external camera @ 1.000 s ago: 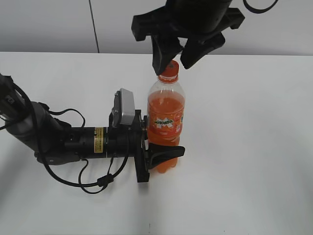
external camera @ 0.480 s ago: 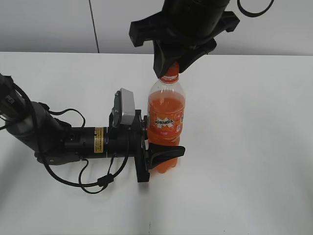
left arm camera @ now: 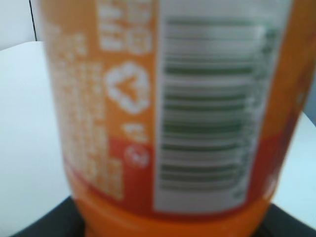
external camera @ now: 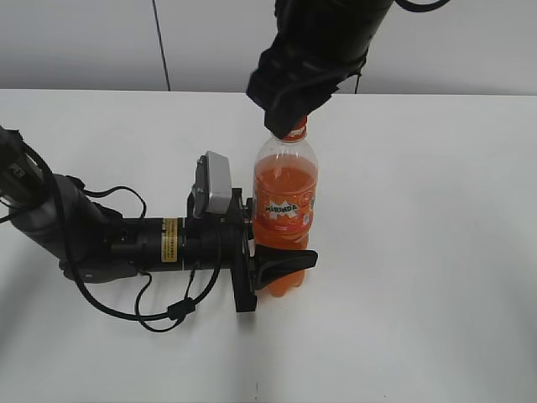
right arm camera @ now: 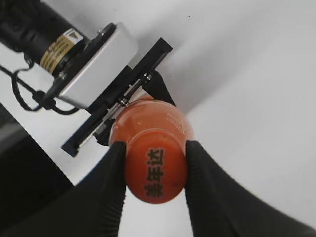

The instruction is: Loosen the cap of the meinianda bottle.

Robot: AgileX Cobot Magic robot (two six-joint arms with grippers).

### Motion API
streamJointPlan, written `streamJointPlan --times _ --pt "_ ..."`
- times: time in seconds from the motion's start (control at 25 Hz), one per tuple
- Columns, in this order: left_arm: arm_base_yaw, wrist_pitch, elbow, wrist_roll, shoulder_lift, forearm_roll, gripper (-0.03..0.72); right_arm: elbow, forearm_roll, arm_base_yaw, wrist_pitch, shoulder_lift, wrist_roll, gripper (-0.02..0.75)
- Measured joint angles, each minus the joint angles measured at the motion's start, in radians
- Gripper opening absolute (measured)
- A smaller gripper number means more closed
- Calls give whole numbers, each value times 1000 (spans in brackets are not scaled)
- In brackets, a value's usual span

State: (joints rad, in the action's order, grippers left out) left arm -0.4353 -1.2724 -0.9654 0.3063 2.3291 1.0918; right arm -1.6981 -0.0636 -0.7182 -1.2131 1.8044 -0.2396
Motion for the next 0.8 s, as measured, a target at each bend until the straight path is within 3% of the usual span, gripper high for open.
streamJointPlan --times 0.36,0.6,0.8 --pt "0 -1 0 0 0 0 384 0 -18 0 -2 -11 -818 272" --pt "0 -1 0 0 0 1 384 0 -18 0 -2 -21 -1117 272" --pt "0 -1 0 0 0 1 384 0 -18 0 -2 -21 -1206 272"
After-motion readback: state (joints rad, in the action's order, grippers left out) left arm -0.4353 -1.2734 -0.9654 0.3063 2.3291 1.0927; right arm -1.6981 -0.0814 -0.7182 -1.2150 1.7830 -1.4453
